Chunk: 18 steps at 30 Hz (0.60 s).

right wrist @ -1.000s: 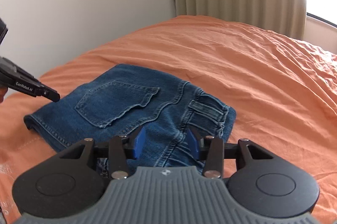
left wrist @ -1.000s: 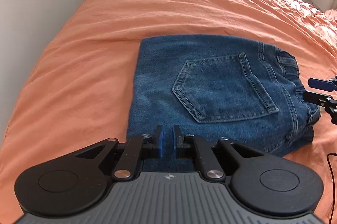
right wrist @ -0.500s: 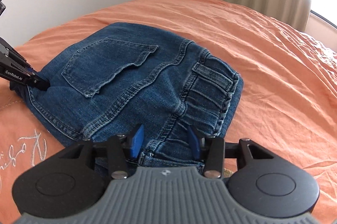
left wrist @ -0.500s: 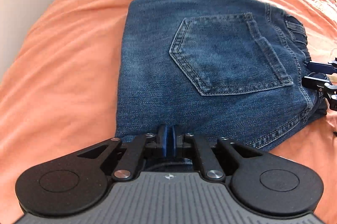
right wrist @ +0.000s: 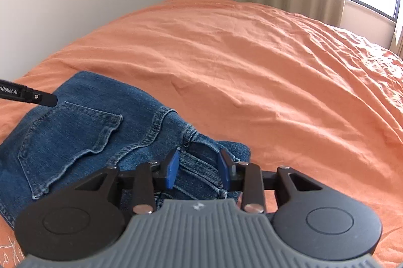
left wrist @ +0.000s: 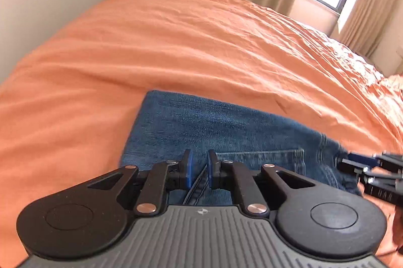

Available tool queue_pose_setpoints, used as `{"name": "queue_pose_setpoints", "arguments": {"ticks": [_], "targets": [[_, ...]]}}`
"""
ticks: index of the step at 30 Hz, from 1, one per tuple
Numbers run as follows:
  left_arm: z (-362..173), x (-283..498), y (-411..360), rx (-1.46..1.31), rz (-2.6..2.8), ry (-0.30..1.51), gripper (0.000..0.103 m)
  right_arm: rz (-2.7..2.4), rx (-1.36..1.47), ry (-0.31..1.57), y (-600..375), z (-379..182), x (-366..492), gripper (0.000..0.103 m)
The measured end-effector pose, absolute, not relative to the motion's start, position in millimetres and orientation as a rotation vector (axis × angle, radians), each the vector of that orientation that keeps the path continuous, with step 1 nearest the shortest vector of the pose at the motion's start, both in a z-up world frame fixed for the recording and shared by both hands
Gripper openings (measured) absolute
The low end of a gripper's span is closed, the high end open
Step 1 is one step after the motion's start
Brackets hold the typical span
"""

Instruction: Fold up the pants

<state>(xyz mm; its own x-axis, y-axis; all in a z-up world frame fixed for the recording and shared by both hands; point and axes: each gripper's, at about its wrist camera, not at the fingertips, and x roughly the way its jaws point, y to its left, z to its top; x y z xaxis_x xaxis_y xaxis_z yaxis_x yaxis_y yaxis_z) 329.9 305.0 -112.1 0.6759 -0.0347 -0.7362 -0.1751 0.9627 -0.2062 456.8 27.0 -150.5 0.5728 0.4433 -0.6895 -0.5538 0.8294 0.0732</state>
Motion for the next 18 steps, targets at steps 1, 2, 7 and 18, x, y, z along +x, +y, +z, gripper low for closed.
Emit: {"name": "queue_pose_setpoints", "arguments": {"ticks": [1, 2, 7, 18], "targets": [[-118.5, 336.7, 305.3, -0.277, 0.097, 0.838, 0.011, 0.586, -0.141, 0.778, 25.3, -155.0, 459.9, 0.031], [-123.6, 342.5, 306.8, -0.292, 0.113, 0.853, 0.011, 0.585, -0.111, 0.799, 22.5, -159.9, 464.2, 0.032], [-124.6, 347.0, 307.9, -0.264, 0.131, 0.895, 0.011, 0.587, -0.072, 0.842, 17.5, -161.3, 471.5, 0.034], [-37.0, 272.9, 276.1, -0.133, 0.125, 0.795, 0.020, 0.596, -0.122, 0.711, 7.6, -84.9, 394.8, 0.062]]}}
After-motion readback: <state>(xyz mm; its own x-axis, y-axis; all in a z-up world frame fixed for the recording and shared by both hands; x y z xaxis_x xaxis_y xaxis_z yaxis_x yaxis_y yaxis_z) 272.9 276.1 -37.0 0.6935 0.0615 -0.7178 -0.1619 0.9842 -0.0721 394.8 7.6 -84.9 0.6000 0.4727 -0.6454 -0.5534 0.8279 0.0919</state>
